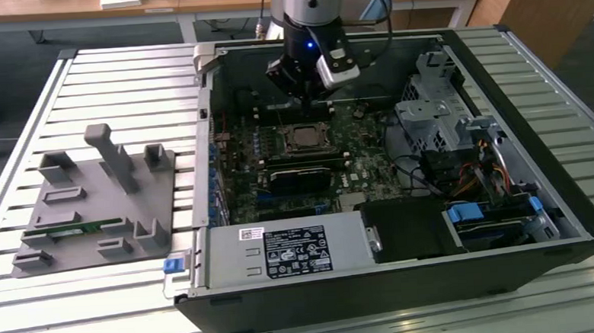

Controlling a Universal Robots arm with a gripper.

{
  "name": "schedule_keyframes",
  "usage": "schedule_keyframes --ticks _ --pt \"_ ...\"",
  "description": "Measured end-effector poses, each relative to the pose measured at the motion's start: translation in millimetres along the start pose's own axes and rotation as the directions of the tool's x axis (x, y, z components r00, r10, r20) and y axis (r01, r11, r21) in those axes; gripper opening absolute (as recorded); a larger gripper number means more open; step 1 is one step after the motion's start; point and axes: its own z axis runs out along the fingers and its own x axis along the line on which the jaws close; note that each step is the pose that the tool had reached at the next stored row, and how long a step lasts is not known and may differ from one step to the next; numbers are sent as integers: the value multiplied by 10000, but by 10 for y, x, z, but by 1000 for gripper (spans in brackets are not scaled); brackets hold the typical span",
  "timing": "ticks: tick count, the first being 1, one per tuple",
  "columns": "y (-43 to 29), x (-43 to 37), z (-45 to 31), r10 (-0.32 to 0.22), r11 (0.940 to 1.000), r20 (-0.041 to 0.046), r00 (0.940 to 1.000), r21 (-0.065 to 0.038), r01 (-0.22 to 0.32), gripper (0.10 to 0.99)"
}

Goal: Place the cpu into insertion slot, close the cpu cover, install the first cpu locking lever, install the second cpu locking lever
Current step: 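Install the first cpu locking lever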

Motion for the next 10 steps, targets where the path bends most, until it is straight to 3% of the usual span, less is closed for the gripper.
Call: schedule_keyframes --ticks 5,10 --pt "0 0 0 -631 9980 -22 9980 5 631 106" --pt "0 2 0 -1258 9921 -43 9920 10 1258 106"
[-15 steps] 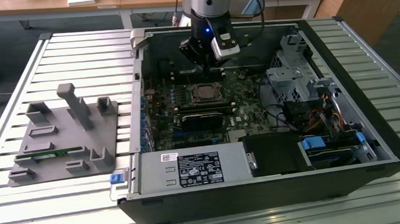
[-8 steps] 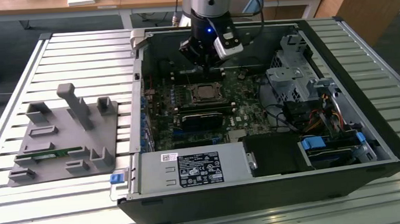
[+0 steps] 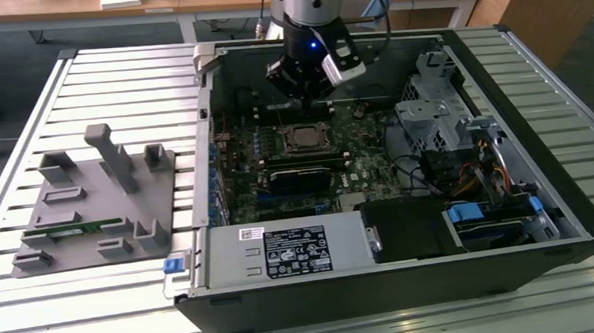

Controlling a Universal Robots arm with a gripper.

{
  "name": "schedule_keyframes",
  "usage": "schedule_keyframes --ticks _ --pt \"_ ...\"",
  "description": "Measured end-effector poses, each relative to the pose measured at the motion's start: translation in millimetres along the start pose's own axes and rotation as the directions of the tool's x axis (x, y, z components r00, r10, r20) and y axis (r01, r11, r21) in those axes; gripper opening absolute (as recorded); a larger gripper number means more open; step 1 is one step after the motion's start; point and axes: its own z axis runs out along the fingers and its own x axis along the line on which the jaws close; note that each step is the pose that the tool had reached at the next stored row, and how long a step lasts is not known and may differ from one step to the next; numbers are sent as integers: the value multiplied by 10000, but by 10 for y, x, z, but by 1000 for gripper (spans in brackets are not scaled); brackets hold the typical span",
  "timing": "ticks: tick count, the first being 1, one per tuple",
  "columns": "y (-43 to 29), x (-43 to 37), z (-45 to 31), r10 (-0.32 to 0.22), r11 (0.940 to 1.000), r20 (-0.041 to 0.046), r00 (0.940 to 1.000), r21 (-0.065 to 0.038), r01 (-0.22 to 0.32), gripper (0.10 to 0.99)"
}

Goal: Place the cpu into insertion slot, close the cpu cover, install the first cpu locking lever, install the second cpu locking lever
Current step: 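Install the first cpu locking lever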

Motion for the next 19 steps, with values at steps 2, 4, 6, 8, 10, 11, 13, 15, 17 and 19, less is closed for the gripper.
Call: schedule_keyframes --ticks 2,4,6,8,10,11,13,15,17,19 --pt "0 4 0 -222 9998 -8 9998 3 222 106" --pt "-2 18 2 -363 9993 -9 9993 0 363 106" --pt "-8 48 1 -398 9992 9 9992 0 398 106" --pt "-11 85 2 -405 9992 89 9991 -6 405 106" --pt "-14 122 3 -406 9992 168 9990 -9 406 106" --pt "-15 137 3 -407 9992 195 9990 -9 408 106" --pt "-18 172 3 -411 9992 278 9988 -13 412 106" --pt "-20 198 3 -412 9991 350 9985 -16 412 106" --pt "-23 228 4 -414 9991 418 9983 -20 416 106" --pt "-26 268 4 -418 9991 491 9979 -34 420 106"
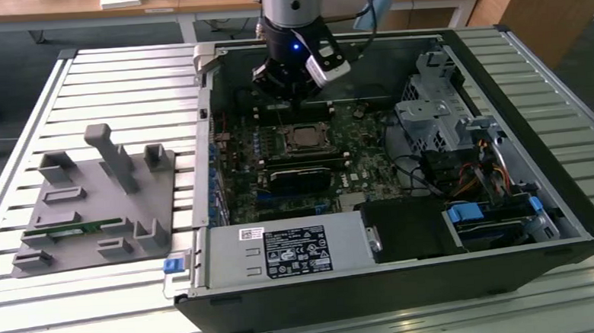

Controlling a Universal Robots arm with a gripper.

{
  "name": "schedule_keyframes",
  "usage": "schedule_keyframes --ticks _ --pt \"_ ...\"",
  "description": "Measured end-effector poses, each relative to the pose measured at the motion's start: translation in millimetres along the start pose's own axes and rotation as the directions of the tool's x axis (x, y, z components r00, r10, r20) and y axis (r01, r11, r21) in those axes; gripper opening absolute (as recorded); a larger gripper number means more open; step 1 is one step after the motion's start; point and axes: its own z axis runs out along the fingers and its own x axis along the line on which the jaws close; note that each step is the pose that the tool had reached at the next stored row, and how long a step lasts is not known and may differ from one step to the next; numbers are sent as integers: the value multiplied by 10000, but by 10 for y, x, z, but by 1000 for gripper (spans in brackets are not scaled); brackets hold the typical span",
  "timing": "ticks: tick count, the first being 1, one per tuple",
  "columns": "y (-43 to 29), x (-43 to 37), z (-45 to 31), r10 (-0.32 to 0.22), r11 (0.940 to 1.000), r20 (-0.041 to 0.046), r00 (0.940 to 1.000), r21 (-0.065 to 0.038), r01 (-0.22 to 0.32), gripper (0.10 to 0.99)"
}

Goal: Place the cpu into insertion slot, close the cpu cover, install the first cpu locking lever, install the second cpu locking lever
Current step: 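Install the first cpu locking lever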

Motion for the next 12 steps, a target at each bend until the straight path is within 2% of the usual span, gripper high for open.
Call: schedule_keyframes --ticks 4,8,12 --pt "-3 61 -2 1 10000 80 10000 -53 0 106" --pt "-6 146 1 10 9996 147 9999 -273 -6 106" --pt "-9 209 3 11 9996 158 9999 -292 -6 106"
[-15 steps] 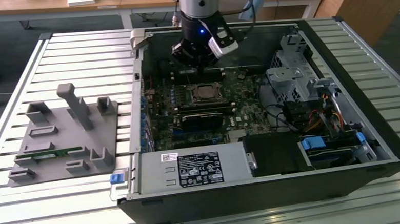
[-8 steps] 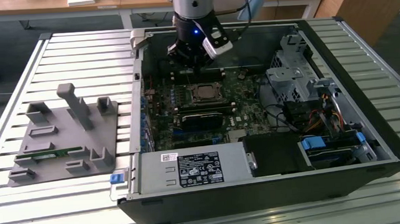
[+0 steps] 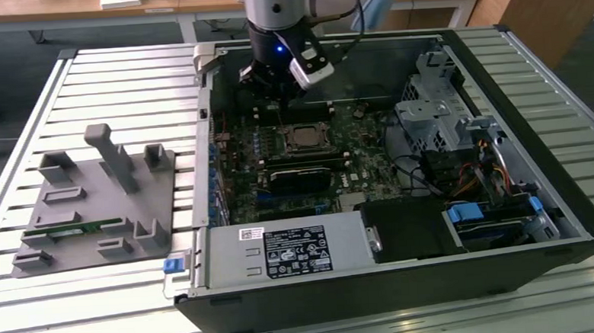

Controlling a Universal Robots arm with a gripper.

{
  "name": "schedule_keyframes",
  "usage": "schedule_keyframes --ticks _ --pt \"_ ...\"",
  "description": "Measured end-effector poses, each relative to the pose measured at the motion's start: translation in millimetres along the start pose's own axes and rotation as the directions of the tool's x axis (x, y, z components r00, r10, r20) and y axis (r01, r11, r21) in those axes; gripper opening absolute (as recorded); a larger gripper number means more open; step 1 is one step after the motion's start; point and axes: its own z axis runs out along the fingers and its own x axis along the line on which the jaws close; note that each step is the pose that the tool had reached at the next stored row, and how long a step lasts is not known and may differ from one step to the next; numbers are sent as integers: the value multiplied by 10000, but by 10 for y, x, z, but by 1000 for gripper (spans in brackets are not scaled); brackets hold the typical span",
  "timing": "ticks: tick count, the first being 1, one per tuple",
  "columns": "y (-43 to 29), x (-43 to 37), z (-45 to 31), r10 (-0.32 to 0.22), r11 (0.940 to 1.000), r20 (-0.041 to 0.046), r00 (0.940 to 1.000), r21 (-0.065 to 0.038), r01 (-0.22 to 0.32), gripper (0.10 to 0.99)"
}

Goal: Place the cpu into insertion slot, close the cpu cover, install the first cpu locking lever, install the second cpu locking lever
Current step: 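Install the first cpu locking lever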

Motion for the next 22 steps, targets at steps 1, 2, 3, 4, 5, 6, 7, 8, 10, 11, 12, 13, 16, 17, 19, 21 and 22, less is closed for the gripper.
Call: schedule_keyframes --ticks 1,2,3,4,5,6,7,8,10,11,12,13,16,17,19,21,22 --pt "-1 16 0 -1 10000 0 10000 1 1 106" --pt "0 32 1 -2 10000 -1 10000 1 2 106" --pt "2 49 2 0 10000 0 10000 0 0 106" --pt "4 70 2 1 10000 0 10000 0 -1 106" --pt "8 86 2 0 10000 -1 10000 2 0 106" --pt "15 99 4 0 10000 -1 10000 2 0 106" --pt "23 109 6 -1 10000 -2 10000 3 1 106" --pt "35 119 8 -1 10000 -1 10000 2 1 106" --pt "59 165 11 1 10000 0 10000 1 -1 106" --pt "63 188 11 0 10000 1 10000 1 0 106" --pt "67 205 13 -1 10000 -1 10000 2 1 106" --pt "72 216 15 -1 10000 0 10000 2 1 106" --pt "89 228 21 0 10000 -1 10000 2 0 106" --pt "101 229 23 0 10000 -2 10000 3 0 106" --pt "136 232 28 0 10000 0 10000 1 0 106" --pt "173 234 32 -1 10000 -1 10000 1 1 106" --pt "189 234 33 -1 10000 -3 10000 1 1 106"
